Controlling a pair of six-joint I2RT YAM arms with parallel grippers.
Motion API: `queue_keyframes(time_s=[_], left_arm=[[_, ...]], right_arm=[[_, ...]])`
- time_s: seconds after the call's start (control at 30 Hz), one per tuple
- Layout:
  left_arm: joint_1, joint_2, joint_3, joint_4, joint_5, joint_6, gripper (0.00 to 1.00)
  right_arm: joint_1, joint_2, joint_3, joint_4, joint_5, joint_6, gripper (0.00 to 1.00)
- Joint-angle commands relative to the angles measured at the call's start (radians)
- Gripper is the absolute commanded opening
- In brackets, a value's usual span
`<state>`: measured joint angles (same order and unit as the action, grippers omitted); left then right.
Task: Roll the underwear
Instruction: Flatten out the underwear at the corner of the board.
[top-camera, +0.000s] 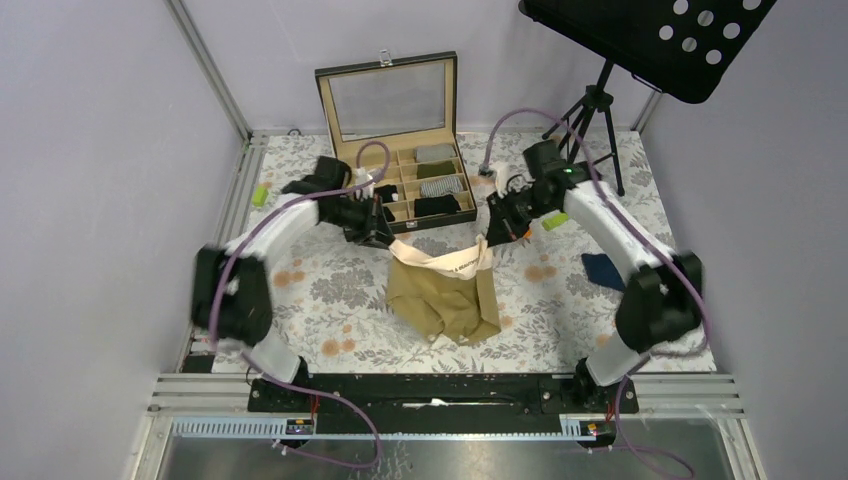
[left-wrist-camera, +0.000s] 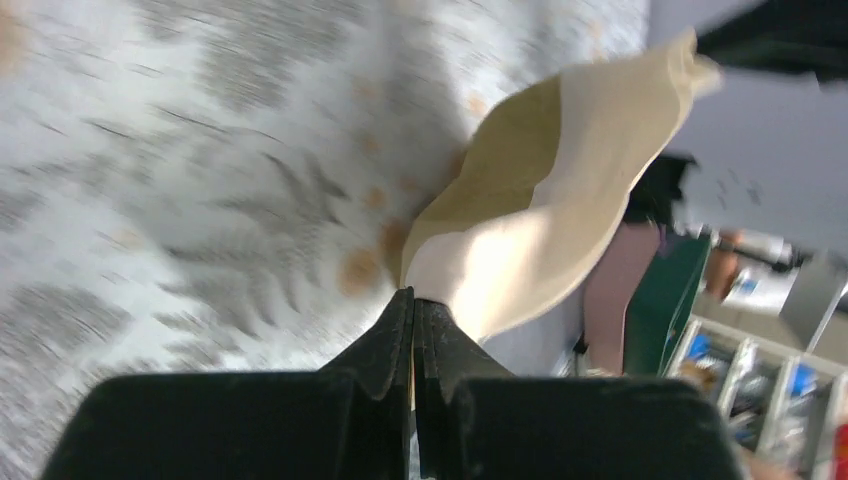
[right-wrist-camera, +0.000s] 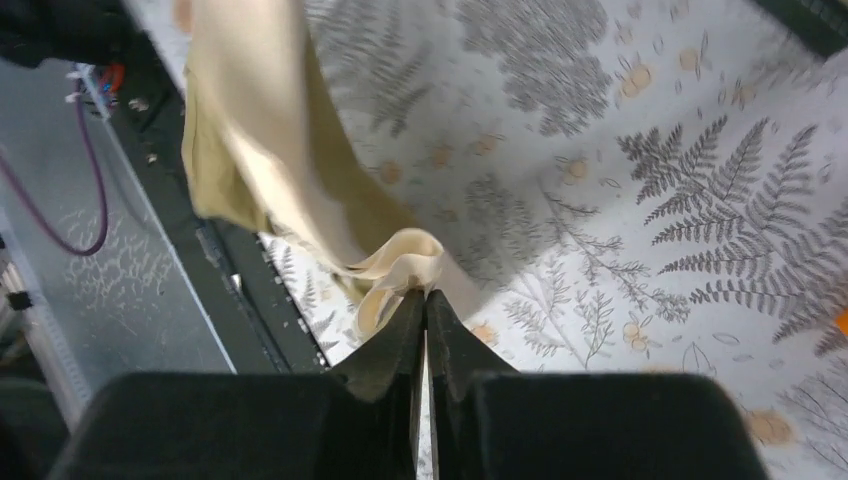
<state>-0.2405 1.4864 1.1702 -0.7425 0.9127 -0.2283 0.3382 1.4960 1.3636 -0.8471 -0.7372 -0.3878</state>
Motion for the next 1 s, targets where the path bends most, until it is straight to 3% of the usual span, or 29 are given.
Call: queue_keyframes(time_s=[0.0, 0.07, 0.13, 0.23, 0.43, 0.6, 0.73, 0.83, 0.97], left_arm=[[0.011, 0.315, 0.083, 0.188, -0.217, -0.146, 0.00], [0.013, 0.332, 0.073, 0.256, -0.254, -0.165, 0.00], [0.013, 0.336, 0.079, 0.272, -0.245, -0.183, 0.00], [0.013, 0.321, 0.074, 0.286, -0.238, -0.191, 0.00], [0.013, 0.273, 0.016, 0.322, -0.241, -0.188, 0.00], [0.013, 0.212, -0.070, 0.367, -0.253, -0.186, 0.00], [0.013, 0.185, -0.124, 0.382, -0.249, -0.187, 0.00], [0.012, 0.179, -0.138, 0.396, -0.247, -0.193, 0.00], [0.012, 0.176, -0.126, 0.398, -0.249, -0.189, 0.00]], right_arm=[[-0.022, 0.283, 0.080, 0.000, 0.074, 0.041, 0.16], [-0.056, 0.336, 0.092, 0.043, 0.133, 0.130, 0.20], [-0.064, 0.294, 0.065, 0.119, 0.235, 0.162, 0.32], [-0.064, 0.260, 0.050, 0.153, 0.307, 0.215, 0.39], [-0.013, 0.295, 0.033, 0.166, 0.262, 0.234, 0.34], [0.060, 0.404, 0.129, 0.181, 0.246, 0.241, 0.31], [0.131, 0.492, 0.231, 0.194, 0.300, 0.261, 0.39], [0.179, 0.545, 0.284, 0.208, 0.456, 0.293, 0.46], [0.202, 0.577, 0.302, 0.212, 0.530, 0.321, 0.48]])
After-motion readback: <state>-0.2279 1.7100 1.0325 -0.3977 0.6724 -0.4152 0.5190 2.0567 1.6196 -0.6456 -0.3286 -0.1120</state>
